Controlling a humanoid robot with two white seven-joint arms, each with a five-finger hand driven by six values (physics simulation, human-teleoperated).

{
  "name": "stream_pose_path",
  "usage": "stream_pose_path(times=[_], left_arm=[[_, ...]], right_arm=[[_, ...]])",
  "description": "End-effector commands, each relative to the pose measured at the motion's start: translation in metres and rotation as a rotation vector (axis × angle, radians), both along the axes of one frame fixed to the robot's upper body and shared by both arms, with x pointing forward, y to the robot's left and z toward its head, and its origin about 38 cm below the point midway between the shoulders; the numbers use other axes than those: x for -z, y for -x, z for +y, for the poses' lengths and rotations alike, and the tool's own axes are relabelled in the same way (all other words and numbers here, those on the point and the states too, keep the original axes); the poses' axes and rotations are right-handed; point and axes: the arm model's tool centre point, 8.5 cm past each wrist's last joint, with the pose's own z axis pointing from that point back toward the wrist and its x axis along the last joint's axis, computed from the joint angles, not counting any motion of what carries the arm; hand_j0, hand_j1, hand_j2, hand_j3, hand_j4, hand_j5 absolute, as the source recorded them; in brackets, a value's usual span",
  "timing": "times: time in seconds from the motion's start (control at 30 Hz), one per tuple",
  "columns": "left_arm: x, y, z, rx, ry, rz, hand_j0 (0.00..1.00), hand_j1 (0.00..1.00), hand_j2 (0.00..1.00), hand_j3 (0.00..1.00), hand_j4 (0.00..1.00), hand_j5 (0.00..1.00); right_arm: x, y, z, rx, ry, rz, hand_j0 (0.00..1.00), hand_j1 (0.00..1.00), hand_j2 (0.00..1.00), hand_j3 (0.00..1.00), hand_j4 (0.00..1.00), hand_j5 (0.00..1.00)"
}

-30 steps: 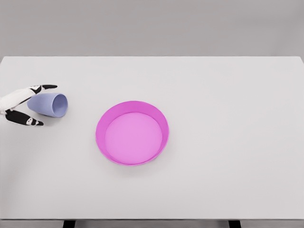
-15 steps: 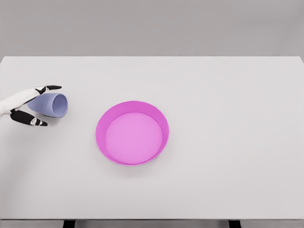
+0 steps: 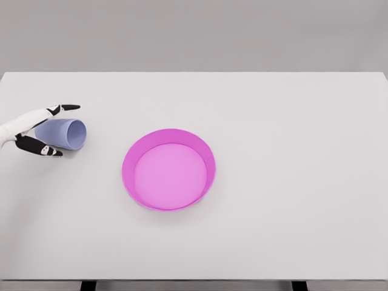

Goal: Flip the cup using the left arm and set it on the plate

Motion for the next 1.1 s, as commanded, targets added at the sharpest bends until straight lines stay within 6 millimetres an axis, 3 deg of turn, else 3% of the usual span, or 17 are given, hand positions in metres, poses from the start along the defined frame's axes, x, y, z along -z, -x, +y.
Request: stream_pose_path(times=[0.0, 0.2, 0.37, 0.8, 1.07], left_arm=[[0.005, 0.0, 0.0, -0.007, 0.008, 0.012, 1.0, 1.0, 1.0, 1.0, 1.0, 1.0], [0.009, -0.002, -0.005, 0.002, -0.014, 0.015, 1.0, 1.0, 1.0, 1.0, 1.0, 1.0], [0.008, -0.002, -0.008, 0.026, -0.028, 0.033, 0.8, 0.8, 0.8, 0.8, 0.8, 0.8], [0.008, -0.002, -0.012, 0.042, -0.051, 0.03, 0.7, 0.7, 0.7, 0.7, 0.7, 0.7], [0.001, -0.004, -0.015, 0.047, -0.04, 0.013, 0.69, 0.69, 0.69, 0.69, 0.69, 0.69]], right_arm=[[0.0, 0.0, 0.0, 0.0, 0.001, 0.0, 1.0, 1.0, 1.0, 1.0, 1.0, 1.0], [0.0, 0.001, 0.0, 0.0, 0.001, 0.001, 1.0, 1.0, 1.0, 1.0, 1.0, 1.0], [0.0, 0.001, 0.0, 0.0, 0.0, 0.001, 1.0, 1.0, 1.0, 1.0, 1.0, 1.0], [0.0, 0.0, 0.0, 0.0, 0.001, 0.0, 1.0, 1.0, 1.0, 1.0, 1.0, 1.0], [0.0, 0.0, 0.0, 0.0, 0.001, 0.0, 1.0, 1.0, 1.0, 1.0, 1.0, 1.0]])
